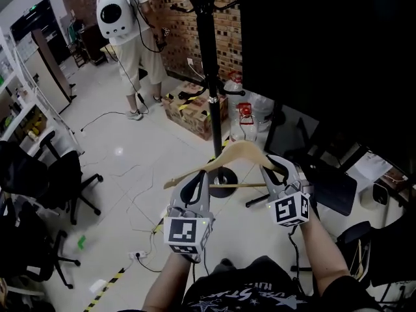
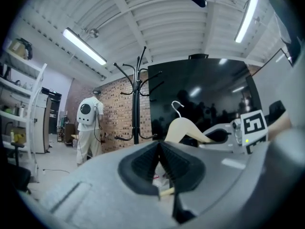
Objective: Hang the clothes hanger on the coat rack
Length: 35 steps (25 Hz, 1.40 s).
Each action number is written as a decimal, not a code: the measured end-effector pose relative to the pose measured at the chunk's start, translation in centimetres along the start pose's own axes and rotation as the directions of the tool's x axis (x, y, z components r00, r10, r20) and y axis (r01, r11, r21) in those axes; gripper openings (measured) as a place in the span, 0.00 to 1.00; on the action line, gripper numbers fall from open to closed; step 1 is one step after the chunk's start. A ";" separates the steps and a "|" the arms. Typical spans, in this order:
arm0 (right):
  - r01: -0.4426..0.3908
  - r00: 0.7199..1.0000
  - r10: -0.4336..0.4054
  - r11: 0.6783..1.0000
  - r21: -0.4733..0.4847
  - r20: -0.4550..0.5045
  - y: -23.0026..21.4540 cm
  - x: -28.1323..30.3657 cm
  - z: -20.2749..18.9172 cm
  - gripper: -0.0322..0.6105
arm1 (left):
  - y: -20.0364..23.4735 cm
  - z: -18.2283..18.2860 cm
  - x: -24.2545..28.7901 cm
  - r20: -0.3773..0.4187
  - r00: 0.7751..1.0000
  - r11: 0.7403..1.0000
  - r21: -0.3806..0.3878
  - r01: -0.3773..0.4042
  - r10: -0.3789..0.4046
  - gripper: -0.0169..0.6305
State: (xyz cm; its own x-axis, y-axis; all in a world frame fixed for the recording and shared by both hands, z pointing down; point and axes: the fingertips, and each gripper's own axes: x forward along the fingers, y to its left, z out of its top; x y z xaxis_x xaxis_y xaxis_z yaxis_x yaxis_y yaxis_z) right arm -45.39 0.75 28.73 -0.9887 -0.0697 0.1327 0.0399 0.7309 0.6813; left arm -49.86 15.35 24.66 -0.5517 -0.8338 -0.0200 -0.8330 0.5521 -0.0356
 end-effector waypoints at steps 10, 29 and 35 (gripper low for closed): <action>-0.081 0.996 0.080 0.996 0.029 0.034 0.1 8.6 -1.0 0.19 | 2.7 -2.5 6.3 -0.010 0.999 0.998 -0.023 -0.052 0.051 0.03; -0.267 0.962 0.262 0.962 0.060 0.072 -1.5 20.9 -9.5 0.19 | 2.7 -6.9 18.3 -0.105 0.987 0.991 -0.037 -0.127 0.122 0.03; -0.322 0.946 0.319 0.946 0.044 0.064 -0.6 23.1 -11.1 0.19 | 3.1 -7.8 19.6 -0.137 0.981 0.988 -0.041 -0.146 0.139 0.03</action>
State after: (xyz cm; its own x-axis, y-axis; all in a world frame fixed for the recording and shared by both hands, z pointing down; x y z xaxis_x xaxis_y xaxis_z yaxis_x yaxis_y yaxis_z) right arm -66.66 -8.89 39.37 -0.9315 0.2107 0.2963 0.3496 0.7433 0.5703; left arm -63.57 0.75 31.93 -0.6627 -0.7404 0.1124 -0.7445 0.6676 0.0090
